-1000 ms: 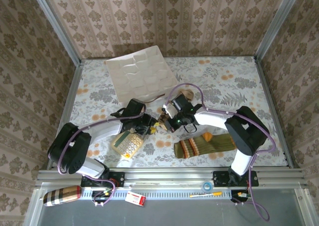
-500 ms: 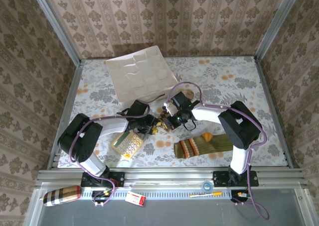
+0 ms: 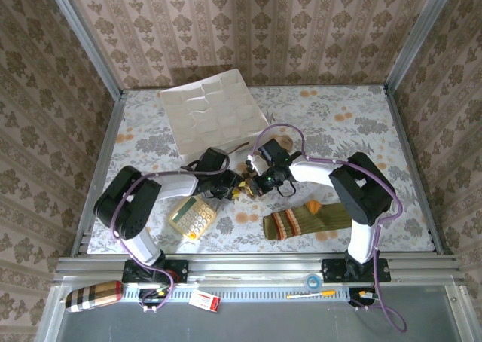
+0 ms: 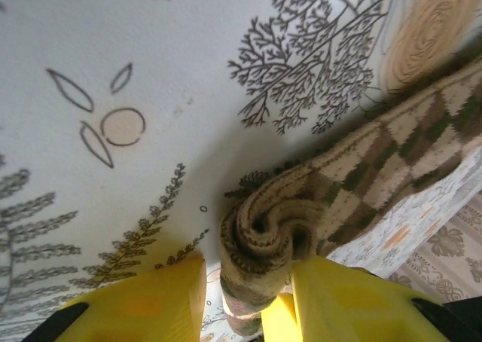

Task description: Roll the socks

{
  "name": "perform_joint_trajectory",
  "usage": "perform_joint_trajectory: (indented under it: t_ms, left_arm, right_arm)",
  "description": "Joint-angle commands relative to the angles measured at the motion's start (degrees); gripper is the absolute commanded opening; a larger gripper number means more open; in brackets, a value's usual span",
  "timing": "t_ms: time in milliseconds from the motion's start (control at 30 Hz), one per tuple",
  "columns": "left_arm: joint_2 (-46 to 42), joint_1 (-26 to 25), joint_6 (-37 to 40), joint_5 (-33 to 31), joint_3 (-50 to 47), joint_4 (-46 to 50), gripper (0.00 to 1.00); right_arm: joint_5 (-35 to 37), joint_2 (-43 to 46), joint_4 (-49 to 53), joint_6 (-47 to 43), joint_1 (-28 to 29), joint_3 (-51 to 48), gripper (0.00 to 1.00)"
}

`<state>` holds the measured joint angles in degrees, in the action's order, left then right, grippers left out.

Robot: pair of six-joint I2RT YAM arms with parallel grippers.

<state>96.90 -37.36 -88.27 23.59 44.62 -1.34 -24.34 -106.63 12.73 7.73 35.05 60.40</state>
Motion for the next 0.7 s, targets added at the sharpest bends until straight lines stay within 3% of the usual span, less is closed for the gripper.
perform_joint_trajectory:
  t_ms: [0, 133, 200, 233, 433, 567, 667]
  left_arm:
    - [3.1, 0.4, 3.8, -0.6, 4.0, 3.3, 0.34]
    - [5.4, 0.4, 4.6, -2.1, 6.6, 10.7, 0.20]
    - [5.8, 0.2, 3.5, -2.1, 7.1, 13.8, 0.03]
    - [5.7, 0.0, 2.7, -2.1, 6.9, 15.0, 0.00]
    - [0.9, -1.2, -6.3, -3.8, 3.5, 23.2, 0.00]
    - [-2.0, -3.2, -10.2, -6.5, 6.1, 35.4, 0.00]
    - [-3.2, -4.4, -14.9, -6.0, 5.4, 36.2, 0.00]
  right_arm:
    - [-0.1, -1.4, 2.8, 0.4, -0.2, 0.2, 0.00]
    - [0.1, -1.1, 2.1, 0.1, -0.2, -0.3, 0.00]
    - [0.9, 0.0, 1.1, -0.9, 0.1, -1.3, 0.03]
    - [1.5, 0.6, 0.6, -1.7, 0.4, -1.8, 0.05]
    - [13.5, 14.1, -9.3, -11.2, 6.1, -11.1, 0.24]
    - [20.8, 22.9, -16.2, -19.5, 11.5, -19.1, 0.29]
    - [25.5, 26.4, -19.8, -23.6, 16.9, -23.9, 0.36]
